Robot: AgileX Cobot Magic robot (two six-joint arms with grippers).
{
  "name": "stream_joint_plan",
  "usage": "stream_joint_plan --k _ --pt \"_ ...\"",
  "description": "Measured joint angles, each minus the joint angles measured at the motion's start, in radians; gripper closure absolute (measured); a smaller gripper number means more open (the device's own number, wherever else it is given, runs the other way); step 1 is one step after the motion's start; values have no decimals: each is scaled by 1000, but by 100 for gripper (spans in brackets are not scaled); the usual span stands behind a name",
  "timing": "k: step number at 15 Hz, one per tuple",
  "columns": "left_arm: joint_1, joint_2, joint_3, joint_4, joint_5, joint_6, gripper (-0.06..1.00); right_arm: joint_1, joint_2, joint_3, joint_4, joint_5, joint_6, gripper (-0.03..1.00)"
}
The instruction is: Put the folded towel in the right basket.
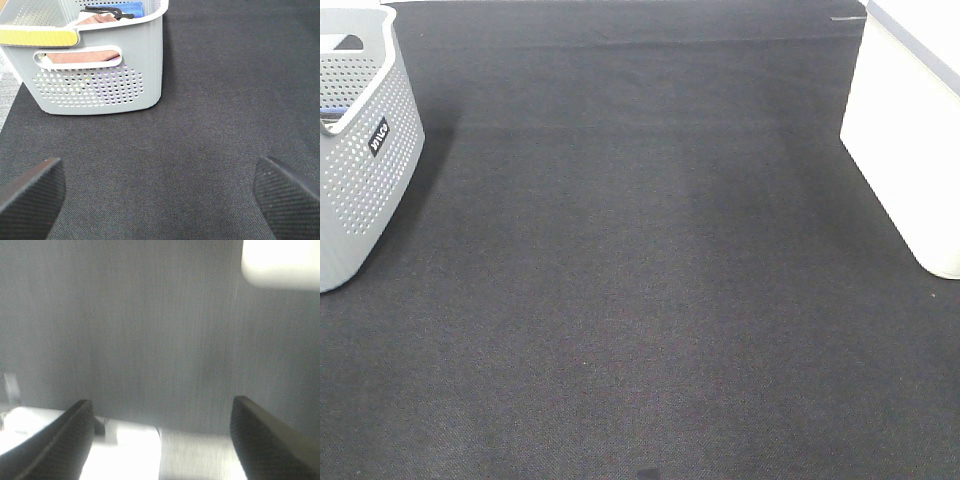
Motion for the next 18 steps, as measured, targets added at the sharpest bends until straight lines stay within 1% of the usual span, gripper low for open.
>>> stream_joint_plan --k 2,4,7,10,12,13,18 --pt "0 0 0 0 0 0 -3 0 -176 146 -1 0 0 25" --pt "0 0 0 0 0 0 -3 0 -369 241 -23 2 0 25" --pt "0 0 0 0 0 0 -3 0 -644 317 -63 -2 -8 25" --pt "0 0 0 0 0 0 -3 0 -849 364 -72 -86 -16 25" --pt "0 0 0 0 0 0 -3 0 -935 398 -73 -133 -37 25" --pt "0 0 0 0 0 0 -3 0 -944 402 -73 -141 -46 25" --pt "0 0 0 0 0 0 -3 0 -949 402 -73 -148 -46 25"
